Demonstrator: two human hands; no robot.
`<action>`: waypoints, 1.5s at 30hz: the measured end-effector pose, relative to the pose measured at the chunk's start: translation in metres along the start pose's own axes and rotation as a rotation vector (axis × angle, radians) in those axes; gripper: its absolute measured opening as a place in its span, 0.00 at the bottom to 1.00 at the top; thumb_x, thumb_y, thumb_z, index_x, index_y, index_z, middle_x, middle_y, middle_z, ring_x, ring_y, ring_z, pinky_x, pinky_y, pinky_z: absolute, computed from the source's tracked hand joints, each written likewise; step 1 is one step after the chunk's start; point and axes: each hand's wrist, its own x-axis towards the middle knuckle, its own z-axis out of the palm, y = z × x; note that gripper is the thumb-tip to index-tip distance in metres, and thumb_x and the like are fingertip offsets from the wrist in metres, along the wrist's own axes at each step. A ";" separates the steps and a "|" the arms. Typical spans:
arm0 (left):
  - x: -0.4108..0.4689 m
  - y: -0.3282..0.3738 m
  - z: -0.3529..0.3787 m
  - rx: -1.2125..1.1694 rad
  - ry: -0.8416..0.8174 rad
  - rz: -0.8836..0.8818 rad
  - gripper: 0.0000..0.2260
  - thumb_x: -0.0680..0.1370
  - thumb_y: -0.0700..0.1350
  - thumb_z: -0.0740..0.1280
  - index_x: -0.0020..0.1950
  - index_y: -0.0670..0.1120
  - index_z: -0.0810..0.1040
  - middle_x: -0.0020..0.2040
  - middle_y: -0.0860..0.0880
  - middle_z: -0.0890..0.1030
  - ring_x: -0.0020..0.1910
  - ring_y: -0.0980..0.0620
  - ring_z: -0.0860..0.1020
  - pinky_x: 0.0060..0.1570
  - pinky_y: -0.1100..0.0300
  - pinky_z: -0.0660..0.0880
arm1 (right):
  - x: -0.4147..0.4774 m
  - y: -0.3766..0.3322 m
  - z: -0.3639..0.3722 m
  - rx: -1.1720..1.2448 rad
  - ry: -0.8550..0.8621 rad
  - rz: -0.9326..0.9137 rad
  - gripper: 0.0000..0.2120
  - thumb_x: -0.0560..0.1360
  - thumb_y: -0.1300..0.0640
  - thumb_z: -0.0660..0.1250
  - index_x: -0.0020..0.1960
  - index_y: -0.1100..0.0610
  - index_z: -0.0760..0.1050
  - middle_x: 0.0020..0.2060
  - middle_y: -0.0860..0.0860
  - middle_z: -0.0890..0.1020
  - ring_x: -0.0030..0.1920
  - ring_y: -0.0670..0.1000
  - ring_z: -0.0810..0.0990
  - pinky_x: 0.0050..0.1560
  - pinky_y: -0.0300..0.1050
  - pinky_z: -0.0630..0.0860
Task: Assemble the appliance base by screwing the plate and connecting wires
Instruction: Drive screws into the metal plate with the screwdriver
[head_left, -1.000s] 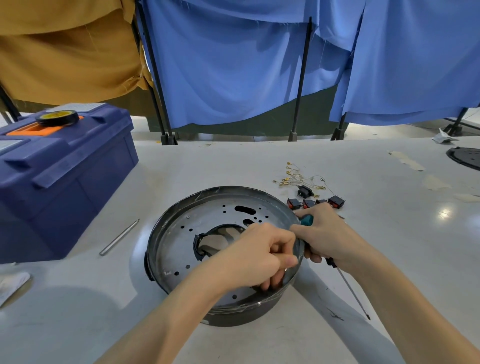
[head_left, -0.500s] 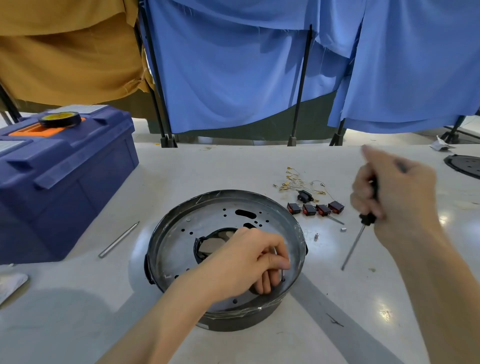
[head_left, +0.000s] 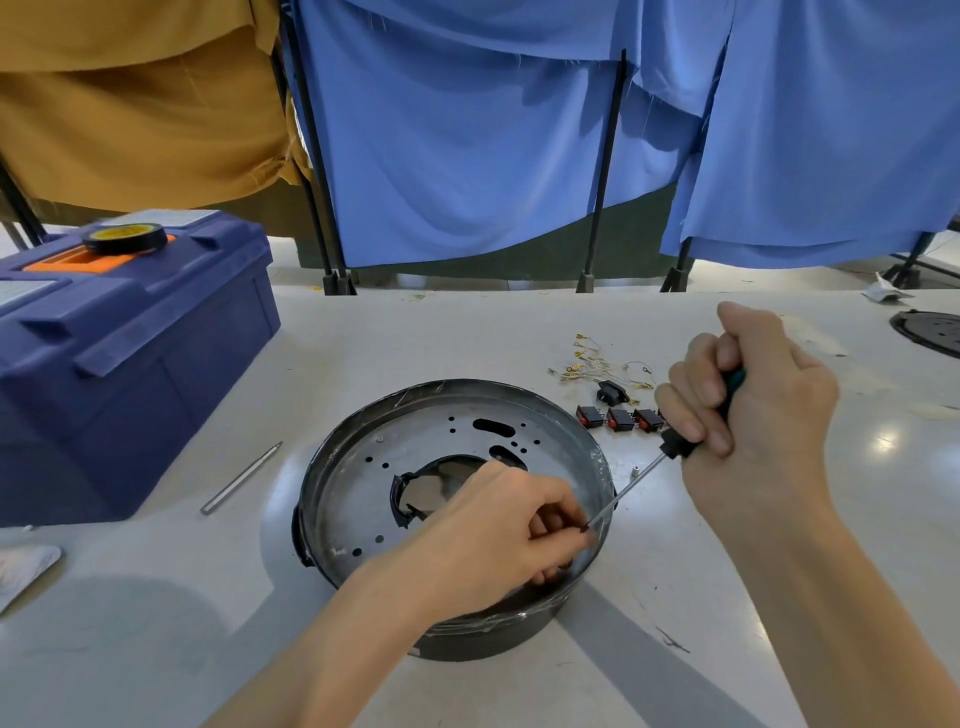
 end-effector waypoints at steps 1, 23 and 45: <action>0.000 0.000 0.000 0.006 -0.002 -0.001 0.02 0.76 0.43 0.70 0.44 0.48 0.81 0.29 0.56 0.80 0.28 0.57 0.80 0.36 0.64 0.79 | 0.000 0.001 0.000 -0.004 -0.002 -0.005 0.23 0.78 0.62 0.61 0.25 0.55 0.65 0.20 0.51 0.64 0.17 0.48 0.55 0.21 0.34 0.58; -0.001 0.002 0.000 0.024 -0.014 -0.032 0.02 0.77 0.44 0.71 0.45 0.47 0.81 0.25 0.63 0.77 0.27 0.61 0.79 0.34 0.69 0.77 | -0.004 0.001 0.004 -0.024 -0.196 -0.136 0.21 0.78 0.62 0.61 0.27 0.56 0.65 0.18 0.50 0.65 0.14 0.47 0.56 0.23 0.32 0.60; 0.003 0.005 0.003 0.206 0.034 0.096 0.05 0.78 0.48 0.69 0.51 0.50 0.84 0.45 0.56 0.78 0.43 0.58 0.75 0.48 0.52 0.73 | -0.025 0.009 0.029 -0.255 -0.356 -0.198 0.24 0.81 0.54 0.57 0.26 0.56 0.70 0.19 0.50 0.66 0.18 0.49 0.58 0.24 0.36 0.58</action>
